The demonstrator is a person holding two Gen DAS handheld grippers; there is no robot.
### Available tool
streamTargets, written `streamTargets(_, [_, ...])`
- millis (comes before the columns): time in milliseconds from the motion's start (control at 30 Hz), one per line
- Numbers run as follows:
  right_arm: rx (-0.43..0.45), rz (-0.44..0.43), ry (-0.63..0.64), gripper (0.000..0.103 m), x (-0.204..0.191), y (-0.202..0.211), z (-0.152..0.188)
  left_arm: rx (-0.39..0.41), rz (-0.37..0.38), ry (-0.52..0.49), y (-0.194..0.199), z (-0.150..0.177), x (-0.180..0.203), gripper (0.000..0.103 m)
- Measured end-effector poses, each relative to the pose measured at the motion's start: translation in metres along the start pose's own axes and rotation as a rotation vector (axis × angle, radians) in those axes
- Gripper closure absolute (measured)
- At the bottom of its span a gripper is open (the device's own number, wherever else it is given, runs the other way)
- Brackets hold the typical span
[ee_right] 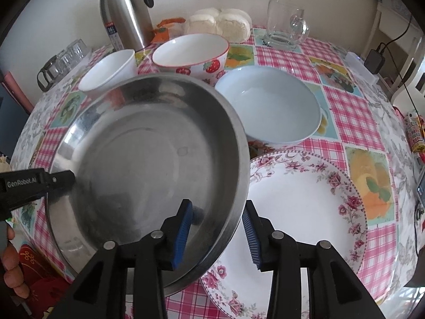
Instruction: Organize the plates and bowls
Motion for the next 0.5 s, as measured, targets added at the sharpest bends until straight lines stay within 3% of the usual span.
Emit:
streamTargets(67, [0.009, 0.002, -0.012, 0.050, 0.002, 0.001, -0.002, 0.006, 0.005, 0.003, 0.002, 0.000, 0.000, 0.069])
streamTargets(133, [0.019, 0.001, -0.023, 0.044, 0.004, 0.003, -0.004, 0.020, 0.001, 0.000, 0.005, -0.001, 0.001, 0.053])
streamTargets(233, [0.039, 0.000, -0.038, 0.034, 0.006, 0.006, -0.007, 0.044, -0.007, -0.008, 0.012, -0.003, 0.001, 0.043])
streamTargets(367, [0.063, -0.012, -0.062, 0.027, 0.010, 0.009, -0.011, 0.053, -0.034, -0.028, 0.017, -0.004, 0.003, 0.039])
streamTargets(500, [0.080, -0.015, -0.071, 0.020, 0.013, 0.010, -0.012, 0.051, -0.065, -0.051, 0.016, -0.004, 0.006, 0.024])
Point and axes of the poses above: each gripper's, at about its wrist camera, not at the fingertips, and y roughly against the way its jaws point, x to its right, z to its underside, the point moved 3 cm from there along -y, roughly the way its jaws point, and after that the axes turned 13 degrees about -y, right-handed, at the moved point
